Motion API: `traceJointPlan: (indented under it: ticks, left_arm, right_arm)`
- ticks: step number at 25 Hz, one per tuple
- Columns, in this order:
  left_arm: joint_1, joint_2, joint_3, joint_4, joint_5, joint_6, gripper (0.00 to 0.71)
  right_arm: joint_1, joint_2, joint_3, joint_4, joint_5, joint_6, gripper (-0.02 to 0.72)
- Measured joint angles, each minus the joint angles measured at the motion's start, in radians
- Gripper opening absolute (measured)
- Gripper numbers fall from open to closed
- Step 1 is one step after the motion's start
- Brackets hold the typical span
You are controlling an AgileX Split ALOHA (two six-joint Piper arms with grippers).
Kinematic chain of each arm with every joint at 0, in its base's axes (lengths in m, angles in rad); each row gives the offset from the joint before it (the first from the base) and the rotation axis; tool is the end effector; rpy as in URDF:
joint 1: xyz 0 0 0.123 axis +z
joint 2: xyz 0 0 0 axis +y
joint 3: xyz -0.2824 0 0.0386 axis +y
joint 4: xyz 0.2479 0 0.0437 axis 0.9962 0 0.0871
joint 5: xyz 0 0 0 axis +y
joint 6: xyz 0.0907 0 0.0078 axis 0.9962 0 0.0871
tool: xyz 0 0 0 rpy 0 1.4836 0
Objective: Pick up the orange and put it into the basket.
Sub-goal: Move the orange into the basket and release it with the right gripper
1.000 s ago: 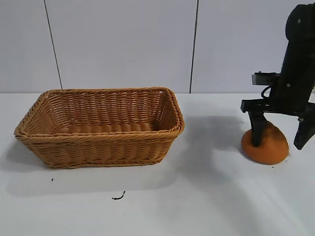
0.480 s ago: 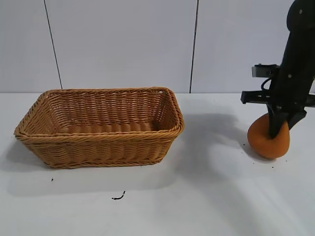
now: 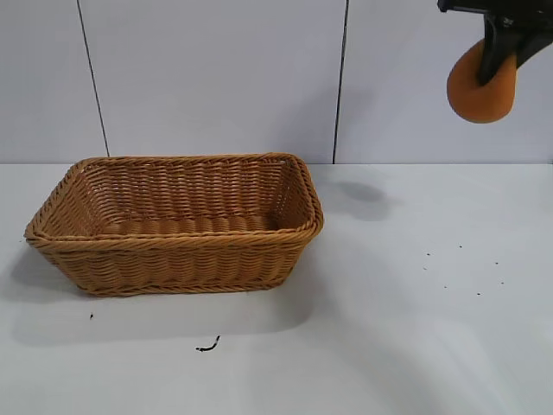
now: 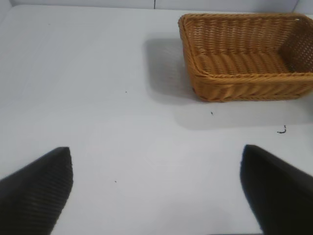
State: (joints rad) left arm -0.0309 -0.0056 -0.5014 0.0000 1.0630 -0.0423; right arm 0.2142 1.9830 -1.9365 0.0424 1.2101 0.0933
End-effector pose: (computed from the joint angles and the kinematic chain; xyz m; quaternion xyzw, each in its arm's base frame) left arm -0.0060 0.0002 0.2773 -0.0049 0.8520 -0.0192 0.5232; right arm 0.4229 0.0957 0.3146 -0.0558 0.9781 0.0512 0.1938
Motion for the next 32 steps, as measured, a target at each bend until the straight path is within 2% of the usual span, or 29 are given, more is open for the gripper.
traceJointPlan:
  ticks: [12, 21, 26, 28, 29, 30, 32]
  left_arm:
    - [0.000, 0.000, 0.000, 0.000, 0.000, 0.000, 0.666]
    - [0.000, 0.000, 0.000, 0.000, 0.000, 0.000, 0.666]
    - [0.000, 0.000, 0.000, 0.000, 0.000, 0.000, 0.666]
    - [0.000, 0.000, 0.000, 0.000, 0.000, 0.000, 0.666]
    - [0.000, 0.000, 0.000, 0.000, 0.000, 0.000, 0.666]
    - [0.000, 0.000, 0.000, 0.000, 0.000, 0.000, 0.666]
    - [0.000, 0.000, 0.000, 0.000, 0.000, 0.000, 0.666]
  right_arm:
    - [0.313, 0.090, -0.002, 0.003, -0.197, 0.066, 0.033]
    - [0.387, 0.311, -0.002, 0.031, -0.360, 0.070, 0.033]
    - [0.388, 0.356, -0.002, 0.061, -0.376, 0.065, 0.048]
    - [0.388, 0.356, -0.007, 0.065, -0.368, 0.057, 0.156]
    - [0.388, 0.356, -0.007, 0.065, -0.368, 0.057, 0.156]
    - [0.388, 0.356, -0.029, 0.066, -0.342, 0.043, 0.343]
    - [0.388, 0.356, -0.068, 0.064, -0.298, 0.022, 0.542]
